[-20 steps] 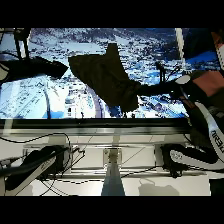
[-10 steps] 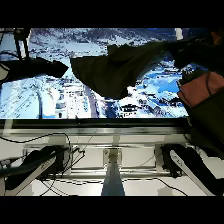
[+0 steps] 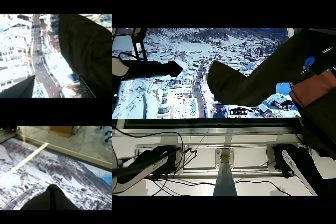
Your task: Fold the clothes and pants, and hang the long-sleeved shirts on hangers.
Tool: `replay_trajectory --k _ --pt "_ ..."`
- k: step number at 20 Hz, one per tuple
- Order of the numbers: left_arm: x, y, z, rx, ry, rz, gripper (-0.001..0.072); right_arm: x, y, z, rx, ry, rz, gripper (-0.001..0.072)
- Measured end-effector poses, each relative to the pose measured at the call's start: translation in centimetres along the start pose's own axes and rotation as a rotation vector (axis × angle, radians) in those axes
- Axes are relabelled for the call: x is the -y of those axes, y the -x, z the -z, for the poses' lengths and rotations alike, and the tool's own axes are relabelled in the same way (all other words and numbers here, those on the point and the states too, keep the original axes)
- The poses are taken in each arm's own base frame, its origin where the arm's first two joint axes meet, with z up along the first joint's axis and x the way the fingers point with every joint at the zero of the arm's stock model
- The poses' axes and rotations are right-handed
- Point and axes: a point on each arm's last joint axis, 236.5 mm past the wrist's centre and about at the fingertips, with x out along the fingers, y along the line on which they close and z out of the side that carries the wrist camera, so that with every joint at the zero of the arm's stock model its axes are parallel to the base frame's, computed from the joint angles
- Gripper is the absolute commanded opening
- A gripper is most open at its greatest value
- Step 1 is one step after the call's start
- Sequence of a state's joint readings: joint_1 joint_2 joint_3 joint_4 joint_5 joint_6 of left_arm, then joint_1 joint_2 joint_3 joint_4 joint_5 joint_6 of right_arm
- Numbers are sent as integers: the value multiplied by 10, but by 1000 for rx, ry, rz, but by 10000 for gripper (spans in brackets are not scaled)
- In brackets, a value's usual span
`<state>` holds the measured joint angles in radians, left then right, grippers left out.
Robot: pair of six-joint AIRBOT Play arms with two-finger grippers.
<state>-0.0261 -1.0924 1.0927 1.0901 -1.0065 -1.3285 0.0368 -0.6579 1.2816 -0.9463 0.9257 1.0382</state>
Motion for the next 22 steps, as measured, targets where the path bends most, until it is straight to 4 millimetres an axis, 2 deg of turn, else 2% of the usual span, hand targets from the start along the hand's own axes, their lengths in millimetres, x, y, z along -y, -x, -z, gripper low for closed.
replay_trajectory --k 3,5,8,12,15,18,19,20,21,22 --pt "-12 -45 17 -97 104 28 595 0 1 -1 2 4 2 12" --pt "-8 -79 27 -150 163 103 595 0 2 -1 4 5 3 13" --pt "17 -125 36 -186 210 273 596 0 2 -2 5 6 4 12" --pt "45 -175 46 -202 174 387 596 0 2 -2 5 6 4 12" --pt "60 -204 51 -186 109 386 595 0 2 -2 5 6 4 13" --pt "61 -224 51 -145 29 320 594 0 2 -2 5 6 4 13" --pt "59 -229 48 -125 11 295 559 0 2 -2 5 6 4 13" --pt "57 -233 46 -109 -3 274 465 0 2 -2 5 6 4 13" --pt "55 -236 45 -99 -15 260 425 0 2 -2 5 6 4 13" --pt "54 -238 45 -96 -23 250 422 0 2 -2 5 6 4 13"
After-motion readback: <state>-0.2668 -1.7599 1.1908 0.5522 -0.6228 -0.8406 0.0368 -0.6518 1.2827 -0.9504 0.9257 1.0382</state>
